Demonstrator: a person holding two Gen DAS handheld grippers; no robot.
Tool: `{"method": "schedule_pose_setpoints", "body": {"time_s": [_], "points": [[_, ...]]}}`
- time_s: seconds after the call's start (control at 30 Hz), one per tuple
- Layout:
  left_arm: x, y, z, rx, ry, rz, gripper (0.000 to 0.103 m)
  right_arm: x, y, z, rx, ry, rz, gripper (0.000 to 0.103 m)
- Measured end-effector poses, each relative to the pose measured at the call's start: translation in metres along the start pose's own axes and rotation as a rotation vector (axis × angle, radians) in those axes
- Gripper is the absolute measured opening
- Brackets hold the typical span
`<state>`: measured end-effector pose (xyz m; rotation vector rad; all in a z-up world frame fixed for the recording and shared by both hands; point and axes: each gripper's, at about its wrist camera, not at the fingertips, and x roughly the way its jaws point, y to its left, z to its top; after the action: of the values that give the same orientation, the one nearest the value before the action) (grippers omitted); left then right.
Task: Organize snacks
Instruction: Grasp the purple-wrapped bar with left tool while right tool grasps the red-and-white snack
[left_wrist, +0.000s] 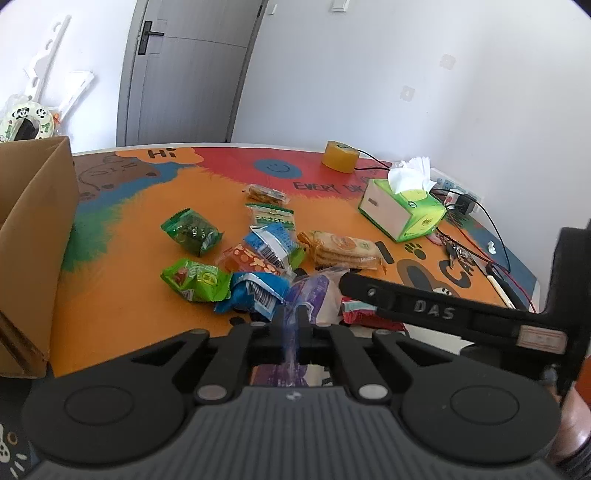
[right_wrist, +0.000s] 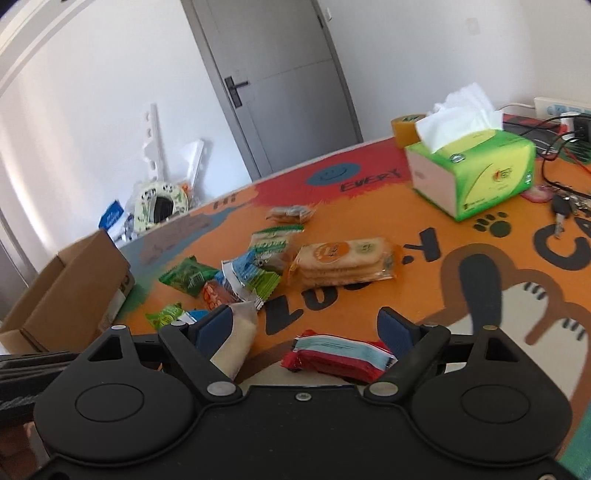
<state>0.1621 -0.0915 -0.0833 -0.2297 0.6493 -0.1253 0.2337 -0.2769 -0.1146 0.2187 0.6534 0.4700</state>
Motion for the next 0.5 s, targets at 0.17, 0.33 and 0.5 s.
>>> {"method": "schedule_pose_setpoints", "body": {"time_s": [0.17,0.33,0.5], "points": [[0.004,-0.001,-0.003,-0.001,0.022,-0.014,0.018,0.003,-0.008,-0.007,0.019,0.05,0.001,0.064],[0.014,-0.007,-0.01,0.015,0.037,0.007,0.041,-0.005,-0.009,-0.014,0.0,0.062,-0.009,0.043],[0.026,-0.011,-0.019,0.047,0.05,0.022,0.053,-0.014,-0.012,-0.019,0.014,0.077,0.005,0.037]]}}
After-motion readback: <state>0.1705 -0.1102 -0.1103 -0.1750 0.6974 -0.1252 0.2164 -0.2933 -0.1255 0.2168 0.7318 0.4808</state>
